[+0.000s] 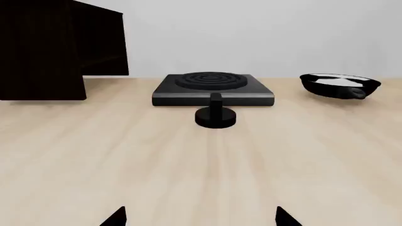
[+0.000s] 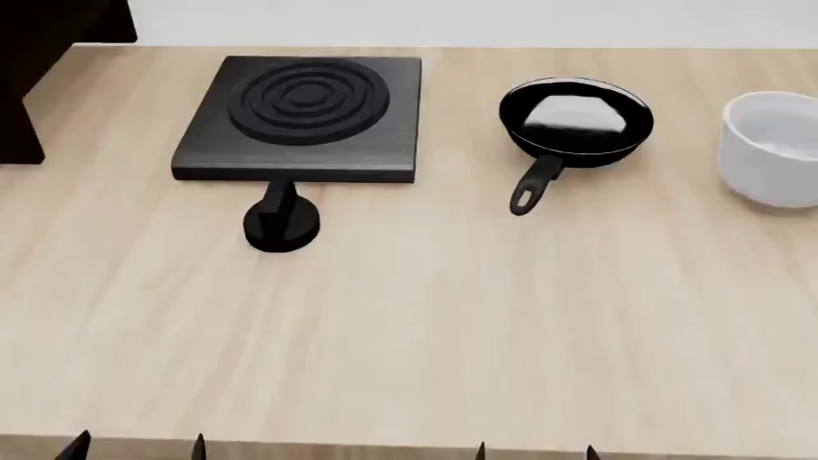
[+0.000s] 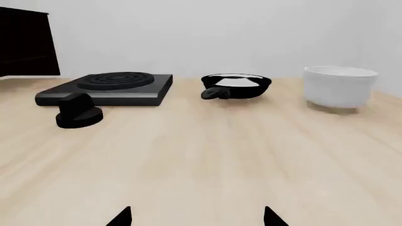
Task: Put the frying pan on the cabinet shelf.
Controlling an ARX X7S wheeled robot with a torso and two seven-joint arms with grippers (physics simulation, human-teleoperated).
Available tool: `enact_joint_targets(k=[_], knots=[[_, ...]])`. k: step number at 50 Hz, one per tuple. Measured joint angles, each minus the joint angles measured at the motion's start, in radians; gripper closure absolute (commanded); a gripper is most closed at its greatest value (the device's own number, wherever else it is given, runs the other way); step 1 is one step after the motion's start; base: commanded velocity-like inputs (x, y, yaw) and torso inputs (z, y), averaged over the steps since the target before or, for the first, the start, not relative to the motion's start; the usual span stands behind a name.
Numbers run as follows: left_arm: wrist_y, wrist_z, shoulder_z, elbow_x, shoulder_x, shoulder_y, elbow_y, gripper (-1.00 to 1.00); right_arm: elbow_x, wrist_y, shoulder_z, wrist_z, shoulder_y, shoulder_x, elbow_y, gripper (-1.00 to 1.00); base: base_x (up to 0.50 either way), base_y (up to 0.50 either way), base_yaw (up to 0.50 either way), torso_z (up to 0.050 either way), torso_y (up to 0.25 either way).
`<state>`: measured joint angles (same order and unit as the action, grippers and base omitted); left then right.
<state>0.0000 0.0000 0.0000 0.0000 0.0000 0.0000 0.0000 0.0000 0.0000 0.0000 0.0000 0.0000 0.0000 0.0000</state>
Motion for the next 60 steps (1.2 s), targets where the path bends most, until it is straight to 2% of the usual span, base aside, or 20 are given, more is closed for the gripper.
enact_joint_targets(k=[32, 43, 49, 60], knots=[[-0.021, -0.049, 0.065, -0.079, -0.052, -0.021, -0.009, -1.0, 0.028, -0.009, -0.083, 0.07, 0.02, 0.056, 0.011, -1.0, 0.0, 0.0, 0.0, 0.0, 0.0], [-0.067, -0.075, 0.09, -0.116, -0.07, -0.021, 0.068, -1.0, 0.037, 0.053, -0.104, 0.097, 0.0, 0.087, -0.1, -1.0, 0.0, 0.0, 0.0, 0.0, 0.0], [-0.186, -0.104, 0.085, -0.153, -0.092, -0.028, 0.226, -1.0, 0.055, 0.182, -0.095, 0.117, 0.021, 0.102, -0.246, -1.0, 0.0, 0.0, 0.0, 0.0, 0.0], [-0.556, -0.146, 0.077, -0.241, -0.154, -0.11, 0.536, -1.0, 0.11, 0.559, -0.053, 0.157, 0.123, 0.138, -0.579, -1.0, 0.0, 0.0, 0.0, 0.0, 0.0]])
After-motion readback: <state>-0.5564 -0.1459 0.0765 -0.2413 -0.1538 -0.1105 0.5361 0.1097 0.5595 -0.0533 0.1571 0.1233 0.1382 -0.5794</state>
